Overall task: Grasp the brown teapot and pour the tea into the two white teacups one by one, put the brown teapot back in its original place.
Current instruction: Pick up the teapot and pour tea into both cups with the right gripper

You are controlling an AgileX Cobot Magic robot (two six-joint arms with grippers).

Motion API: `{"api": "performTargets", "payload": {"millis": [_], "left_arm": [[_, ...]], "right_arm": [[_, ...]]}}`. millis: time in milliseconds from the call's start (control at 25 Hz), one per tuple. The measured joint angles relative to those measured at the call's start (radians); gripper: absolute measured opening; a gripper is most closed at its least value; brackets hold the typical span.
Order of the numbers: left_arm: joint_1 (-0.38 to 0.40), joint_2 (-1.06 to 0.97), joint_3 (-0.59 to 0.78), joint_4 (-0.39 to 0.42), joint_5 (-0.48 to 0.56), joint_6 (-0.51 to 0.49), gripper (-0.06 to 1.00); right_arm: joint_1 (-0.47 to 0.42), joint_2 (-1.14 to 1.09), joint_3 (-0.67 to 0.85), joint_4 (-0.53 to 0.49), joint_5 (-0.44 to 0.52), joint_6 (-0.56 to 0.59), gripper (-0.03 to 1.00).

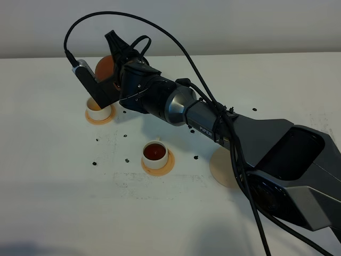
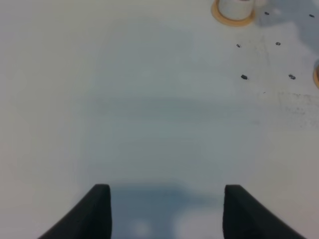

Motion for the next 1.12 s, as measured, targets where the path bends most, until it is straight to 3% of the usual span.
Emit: {"api": "performTargets", "payload": {"millis": [1120], "left_arm": [[0.0,0.0,0.0,0.0,0.0,0.0,0.48]], "right_arm": [[0.0,0.014,0.0,-0.07,-0.047,-0.062,0.12]]}}
